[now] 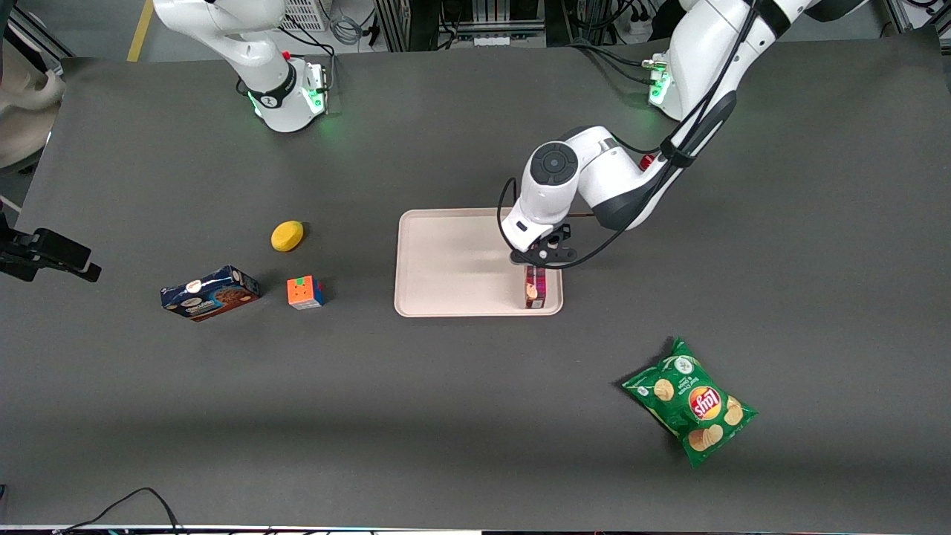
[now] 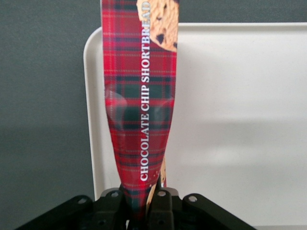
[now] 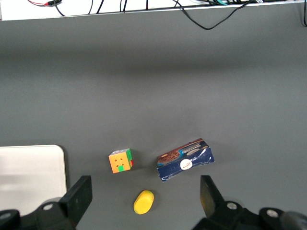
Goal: Place red cookie box on tray
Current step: 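Lower the box onto the tray with the left gripper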
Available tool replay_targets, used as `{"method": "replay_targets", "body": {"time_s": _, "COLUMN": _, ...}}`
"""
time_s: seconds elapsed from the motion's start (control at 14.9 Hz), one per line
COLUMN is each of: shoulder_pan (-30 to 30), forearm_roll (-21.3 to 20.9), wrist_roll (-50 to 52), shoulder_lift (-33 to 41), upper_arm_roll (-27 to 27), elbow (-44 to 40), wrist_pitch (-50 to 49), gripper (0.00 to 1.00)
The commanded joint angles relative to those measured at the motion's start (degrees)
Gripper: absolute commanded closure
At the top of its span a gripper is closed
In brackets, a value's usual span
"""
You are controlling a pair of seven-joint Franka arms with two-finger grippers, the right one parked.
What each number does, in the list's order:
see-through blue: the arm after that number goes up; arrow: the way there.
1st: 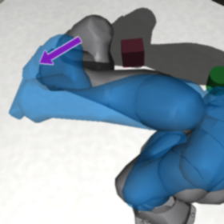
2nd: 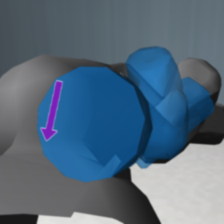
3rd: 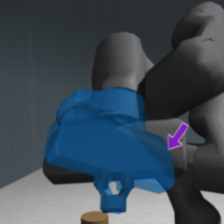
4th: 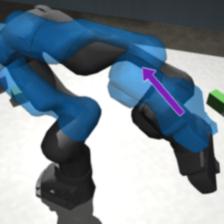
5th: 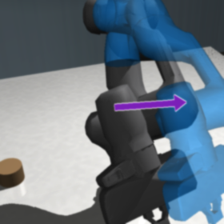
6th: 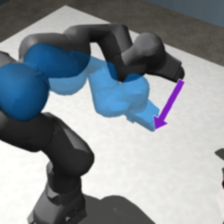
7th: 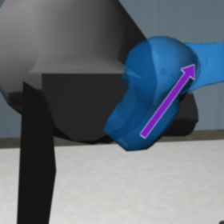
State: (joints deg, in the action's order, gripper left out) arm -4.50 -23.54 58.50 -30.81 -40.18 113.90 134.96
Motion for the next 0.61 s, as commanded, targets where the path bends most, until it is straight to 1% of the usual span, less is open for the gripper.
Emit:
{"method": "replay_targets", "body": {"time_s": 0.0, "shoulder_pan": -0.5, "forearm_roll": -2.1, "wrist_roll": 1.9, "shoulder_lift": -1.4, "upper_arm_roll": 1.1, "elbow": -0.7, "wrist_pitch": 0.9, "gripper": 0.76}}
{"method": "replay_targets", "body": {"time_s": 0.07, "shoulder_pan": -0.4, "forearm_roll": -2.1, "wrist_roll": 1.9, "shoulder_lift": -1.6, "upper_arm_roll": 1.1, "elbow": -0.7, "wrist_pitch": 1.0, "gripper": 0.61}}
{"method": "replay_targets", "body": {"time_s": 0.13, "shoulder_pan": -0.5, "forearm_roll": -2.1, "wrist_roll": 1.9, "shoulder_lift": -1.6, "upper_arm_roll": 1.2, "elbow": -0.7, "wrist_pitch": 1.3, "gripper": 0.31}}
{"method": "replay_targets", "body": {"time_s": 0.27, "shoulder_pan": -0.5, "forearm_roll": -2.1, "wrist_roll": 1.9, "shoulder_lift": -1.6, "upper_arm_roll": 1.2, "elbow": -0.7, "wrist_pitch": 1.3, "gripper": 0.05}}
{"method": "replay_targets", "body": {"time_s": 0.34, "shoulder_pan": -0.4, "forearm_roll": -2.2, "wrist_roll": 1.9, "shoulder_lift": -1.6, "upper_arm_roll": 1.2, "elbow": -0.7, "wrist_pitch": 1.3, "gripper": 0.0}}
{"method": "replay_targets", "body": {"time_s": 0.54, "shoulder_pan": -0.4, "forearm_roll": -2.2, "wrist_roll": 1.8, "shoulder_lift": -1.6, "upper_arm_roll": 1.1, "elbow": -0.8, "wrist_pitch": 1.3, "gripper": 0.0}}
